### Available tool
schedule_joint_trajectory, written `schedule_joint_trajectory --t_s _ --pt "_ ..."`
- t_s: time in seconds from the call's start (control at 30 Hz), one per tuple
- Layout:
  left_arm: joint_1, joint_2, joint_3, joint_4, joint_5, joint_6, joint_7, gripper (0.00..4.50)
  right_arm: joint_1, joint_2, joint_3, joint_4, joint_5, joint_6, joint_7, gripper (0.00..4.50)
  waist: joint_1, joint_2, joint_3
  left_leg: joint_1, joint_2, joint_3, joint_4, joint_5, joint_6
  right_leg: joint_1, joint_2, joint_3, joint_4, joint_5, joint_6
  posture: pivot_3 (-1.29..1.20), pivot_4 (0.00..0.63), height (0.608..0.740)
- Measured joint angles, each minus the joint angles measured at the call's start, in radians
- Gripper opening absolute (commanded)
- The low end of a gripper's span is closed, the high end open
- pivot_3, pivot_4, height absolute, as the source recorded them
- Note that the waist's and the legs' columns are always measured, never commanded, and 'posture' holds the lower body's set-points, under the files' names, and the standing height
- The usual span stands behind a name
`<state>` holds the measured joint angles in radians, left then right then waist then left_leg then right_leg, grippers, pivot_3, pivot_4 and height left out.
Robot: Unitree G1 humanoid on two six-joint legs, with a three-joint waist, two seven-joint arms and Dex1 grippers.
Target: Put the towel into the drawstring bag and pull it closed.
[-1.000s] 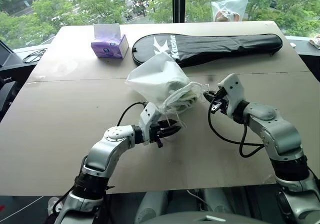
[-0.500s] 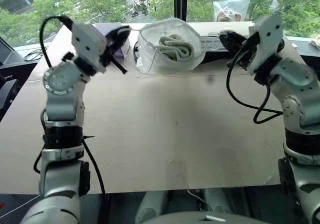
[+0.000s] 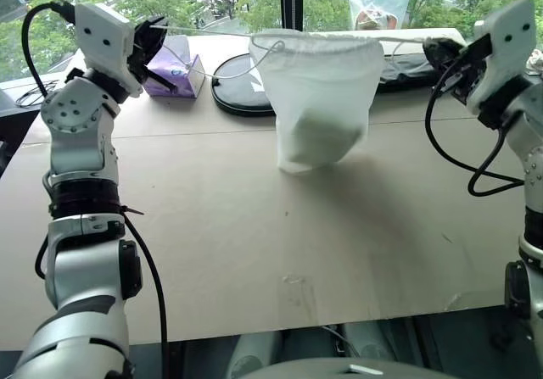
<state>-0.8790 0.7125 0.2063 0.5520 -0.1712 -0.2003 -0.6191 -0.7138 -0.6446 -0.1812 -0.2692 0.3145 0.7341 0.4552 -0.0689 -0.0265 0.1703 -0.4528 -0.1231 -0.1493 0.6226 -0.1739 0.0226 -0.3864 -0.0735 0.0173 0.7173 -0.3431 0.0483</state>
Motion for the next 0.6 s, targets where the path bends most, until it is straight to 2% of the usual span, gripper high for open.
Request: schedule_joint_trajectory --t_s 0.13,0.27,0.37,0.53,0.57,0.6 --pt "-0.025 0.035 0.022 0.156 0.032 -0.027 0.129 0.08 0.069 -0.133 -0.113 0.024 -0.119 -0.050 -0.120 0.00 0.011 -0.001 0.000 0.002 0.000 -0.001 0.003 0.000 0.000 0.000 0.000 0.000 0.006 0.000 0.000 0.00 0.150 0.740" --pt "-0.088 0.044 0.031 0.314 0.032 -0.046 0.239 0.08 0.170 -0.154 -0.137 0.054 -0.199 -0.149 -0.197 0.00 0.011 -0.001 0.000 0.003 0.000 0.001 0.006 0.000 0.000 -0.001 0.000 0.000 0.014 0.000 0.000 0.00 0.150 0.740" --pt "-0.143 0.044 0.031 0.382 0.031 -0.073 0.256 0.08 0.186 -0.159 -0.144 0.055 -0.200 -0.202 -0.199 0.00 0.008 0.000 0.000 0.004 0.000 0.002 0.009 0.000 0.001 0.000 0.001 0.001 0.015 0.001 0.001 0.00 0.150 0.740" --pt "-0.137 0.011 0.099 0.369 -0.105 -0.028 0.086 0.08 0.268 -0.162 -0.224 0.000 -0.065 -0.179 -0.074 0.00 0.011 -0.001 -0.001 0.004 0.000 0.001 0.010 0.000 0.001 0.002 0.000 0.000 0.013 0.001 0.001 0.00 0.150 0.740" --pt "-0.090 -0.010 0.103 0.311 -0.149 0.022 0.014 0.08 0.321 -0.150 -0.235 -0.040 -0.004 -0.143 -0.026 0.00 0.010 -0.001 -0.002 0.003 0.000 0.001 0.010 0.000 0.001 0.002 0.000 0.000 0.012 0.001 0.001 0.00 0.150 0.740" --pt "0.022 -0.044 0.089 0.168 -0.199 0.096 -0.074 0.08 0.421 -0.147 -0.226 -0.128 0.063 -0.110 0.039 0.00 0.010 0.002 -0.005 0.004 0.000 0.001 0.010 -0.001 0.001 0.004 0.000 0.000 0.012 0.001 0.001 0.00 0.150 0.740"
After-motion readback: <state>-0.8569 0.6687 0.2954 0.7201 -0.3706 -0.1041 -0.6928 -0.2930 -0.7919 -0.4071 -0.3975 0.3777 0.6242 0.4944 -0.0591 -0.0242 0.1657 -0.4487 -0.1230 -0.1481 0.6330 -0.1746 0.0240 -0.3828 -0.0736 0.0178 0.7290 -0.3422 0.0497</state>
